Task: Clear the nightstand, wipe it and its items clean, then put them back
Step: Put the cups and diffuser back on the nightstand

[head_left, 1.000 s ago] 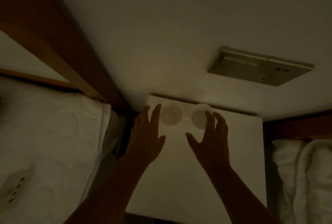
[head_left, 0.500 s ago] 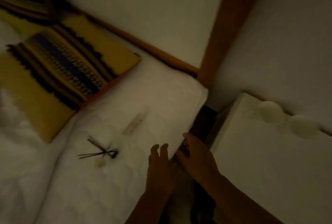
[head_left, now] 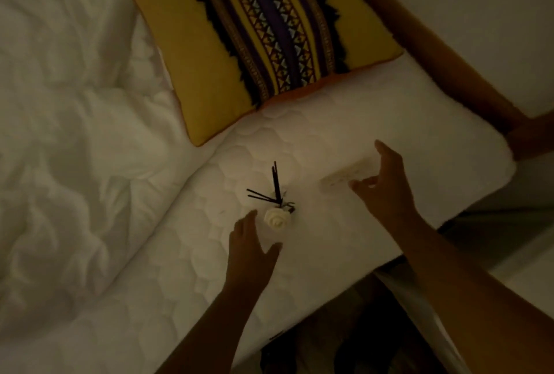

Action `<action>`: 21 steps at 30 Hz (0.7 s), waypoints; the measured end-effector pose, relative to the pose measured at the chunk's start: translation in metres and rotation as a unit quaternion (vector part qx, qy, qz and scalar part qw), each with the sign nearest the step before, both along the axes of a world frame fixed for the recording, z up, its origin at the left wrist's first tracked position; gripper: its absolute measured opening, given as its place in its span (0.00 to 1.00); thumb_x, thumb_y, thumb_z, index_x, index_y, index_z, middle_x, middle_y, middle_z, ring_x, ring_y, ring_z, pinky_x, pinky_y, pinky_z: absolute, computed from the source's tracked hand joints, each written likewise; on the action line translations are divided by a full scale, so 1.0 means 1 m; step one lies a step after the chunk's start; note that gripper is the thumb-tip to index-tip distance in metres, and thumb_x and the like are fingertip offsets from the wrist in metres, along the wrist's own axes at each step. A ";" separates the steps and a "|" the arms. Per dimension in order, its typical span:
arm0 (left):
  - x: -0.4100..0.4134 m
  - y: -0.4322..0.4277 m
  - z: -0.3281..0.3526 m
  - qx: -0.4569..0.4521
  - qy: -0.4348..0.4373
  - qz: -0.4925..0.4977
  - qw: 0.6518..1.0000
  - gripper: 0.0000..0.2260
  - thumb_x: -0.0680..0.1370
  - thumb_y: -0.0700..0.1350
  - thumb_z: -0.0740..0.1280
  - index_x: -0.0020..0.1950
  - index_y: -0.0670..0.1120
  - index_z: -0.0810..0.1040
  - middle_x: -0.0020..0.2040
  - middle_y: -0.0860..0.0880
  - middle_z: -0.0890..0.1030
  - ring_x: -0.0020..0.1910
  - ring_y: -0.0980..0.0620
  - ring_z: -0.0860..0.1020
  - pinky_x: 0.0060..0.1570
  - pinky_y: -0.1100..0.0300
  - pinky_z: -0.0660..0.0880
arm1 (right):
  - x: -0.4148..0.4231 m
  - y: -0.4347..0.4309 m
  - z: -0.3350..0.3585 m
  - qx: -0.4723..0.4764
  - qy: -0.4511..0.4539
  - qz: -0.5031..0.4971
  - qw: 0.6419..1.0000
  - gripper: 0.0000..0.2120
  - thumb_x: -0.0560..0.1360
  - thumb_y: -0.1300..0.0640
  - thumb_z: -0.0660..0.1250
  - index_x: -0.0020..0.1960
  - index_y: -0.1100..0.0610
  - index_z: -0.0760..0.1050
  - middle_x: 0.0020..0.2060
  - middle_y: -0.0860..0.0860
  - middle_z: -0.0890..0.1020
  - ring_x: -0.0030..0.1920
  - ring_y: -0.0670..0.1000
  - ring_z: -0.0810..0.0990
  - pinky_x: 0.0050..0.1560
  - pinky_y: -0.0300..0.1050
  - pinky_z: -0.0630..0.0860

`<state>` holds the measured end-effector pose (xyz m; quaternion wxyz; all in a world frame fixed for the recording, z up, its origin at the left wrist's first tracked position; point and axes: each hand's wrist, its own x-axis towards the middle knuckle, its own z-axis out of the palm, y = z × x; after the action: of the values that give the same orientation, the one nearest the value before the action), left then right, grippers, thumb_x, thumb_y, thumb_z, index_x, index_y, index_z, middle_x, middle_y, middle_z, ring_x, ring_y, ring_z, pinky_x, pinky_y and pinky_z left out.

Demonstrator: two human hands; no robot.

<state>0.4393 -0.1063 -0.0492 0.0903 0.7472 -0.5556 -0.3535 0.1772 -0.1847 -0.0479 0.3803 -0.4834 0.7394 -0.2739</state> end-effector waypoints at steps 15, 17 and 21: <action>-0.057 -0.058 -0.024 -0.203 0.064 -0.021 0.977 0.18 0.68 0.39 0.76 0.48 0.56 0.72 0.44 0.59 0.74 0.48 0.47 0.76 0.48 0.46 0.77 | -0.015 -0.004 -0.023 -0.064 -0.021 0.077 0.995 0.11 0.72 0.49 0.73 0.48 0.50 0.73 0.42 0.44 0.78 0.42 0.43 0.78 0.39 0.38 0.77; -0.070 -0.059 -0.016 -0.188 0.113 -0.001 0.976 0.21 0.67 0.40 0.78 0.46 0.61 0.72 0.41 0.63 0.75 0.47 0.55 0.79 0.48 0.58 0.79 | -0.025 0.009 -0.015 -0.065 -0.046 0.051 0.996 0.10 0.72 0.50 0.73 0.48 0.51 0.74 0.42 0.45 0.79 0.42 0.45 0.79 0.41 0.40 0.77; -0.104 -0.053 -0.006 -0.105 0.147 -0.014 0.983 0.21 0.67 0.47 0.79 0.53 0.61 0.73 0.48 0.60 0.78 0.47 0.64 0.78 0.44 0.73 0.74 | -0.054 0.045 0.003 -0.041 -0.115 -0.018 0.992 0.12 0.72 0.50 0.74 0.47 0.54 0.74 0.40 0.50 0.81 0.39 0.48 0.82 0.40 0.43 0.81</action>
<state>0.3358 -0.1596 -0.0557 0.2436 0.6654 -0.5807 -0.4008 0.1232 -0.1394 -0.0450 0.4381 -0.4505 0.6873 -0.3644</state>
